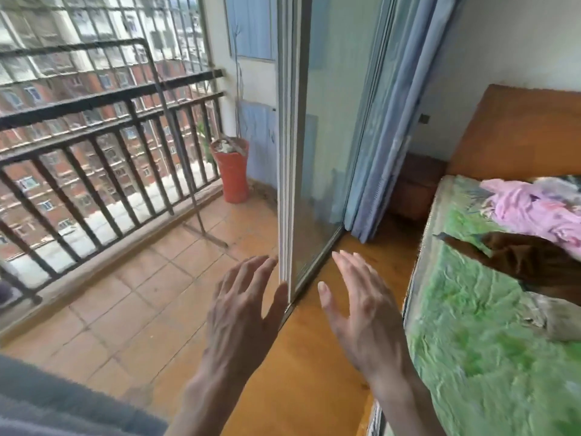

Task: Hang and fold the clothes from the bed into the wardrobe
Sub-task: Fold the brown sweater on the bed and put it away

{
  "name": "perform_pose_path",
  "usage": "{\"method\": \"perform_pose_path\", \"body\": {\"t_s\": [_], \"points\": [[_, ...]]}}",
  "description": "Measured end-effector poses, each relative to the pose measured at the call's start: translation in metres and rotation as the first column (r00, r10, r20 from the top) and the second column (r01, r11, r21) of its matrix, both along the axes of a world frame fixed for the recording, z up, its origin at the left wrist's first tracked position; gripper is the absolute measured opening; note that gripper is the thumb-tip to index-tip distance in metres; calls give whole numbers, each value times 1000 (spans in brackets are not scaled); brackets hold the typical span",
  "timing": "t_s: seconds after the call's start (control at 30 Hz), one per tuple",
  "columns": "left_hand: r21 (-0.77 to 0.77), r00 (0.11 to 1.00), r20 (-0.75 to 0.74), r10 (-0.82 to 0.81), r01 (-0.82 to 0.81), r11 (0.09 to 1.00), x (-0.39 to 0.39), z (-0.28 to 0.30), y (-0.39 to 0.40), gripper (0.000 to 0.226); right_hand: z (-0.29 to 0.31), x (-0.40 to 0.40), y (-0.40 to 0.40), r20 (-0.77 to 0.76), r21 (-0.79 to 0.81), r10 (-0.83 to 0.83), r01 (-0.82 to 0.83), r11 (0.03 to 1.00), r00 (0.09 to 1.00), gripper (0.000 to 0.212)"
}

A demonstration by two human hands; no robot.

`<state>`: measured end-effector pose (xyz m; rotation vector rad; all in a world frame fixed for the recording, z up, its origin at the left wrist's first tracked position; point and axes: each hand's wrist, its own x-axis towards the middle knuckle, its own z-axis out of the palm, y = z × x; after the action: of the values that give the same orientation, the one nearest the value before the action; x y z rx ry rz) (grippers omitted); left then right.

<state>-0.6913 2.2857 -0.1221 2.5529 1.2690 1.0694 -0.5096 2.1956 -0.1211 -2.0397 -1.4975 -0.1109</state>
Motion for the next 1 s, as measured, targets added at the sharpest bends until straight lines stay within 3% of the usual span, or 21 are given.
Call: {"method": "perform_pose_path", "body": {"t_s": [0.3,0.53,1.0], "points": [[-40,928,15,-372,372,927,109,-6,91,45,-12,63,14,-11,-4,-371,371,929,929,59],[-67,826,-46,-562,559,826,206,-13,142,44,-26,131,46,-5,13,-540,540,841,841,57],[-8,757,-40,-652,652,758,436,7,260,38,-8,354,156,-68,144,-679,681,718,731,54]]}}
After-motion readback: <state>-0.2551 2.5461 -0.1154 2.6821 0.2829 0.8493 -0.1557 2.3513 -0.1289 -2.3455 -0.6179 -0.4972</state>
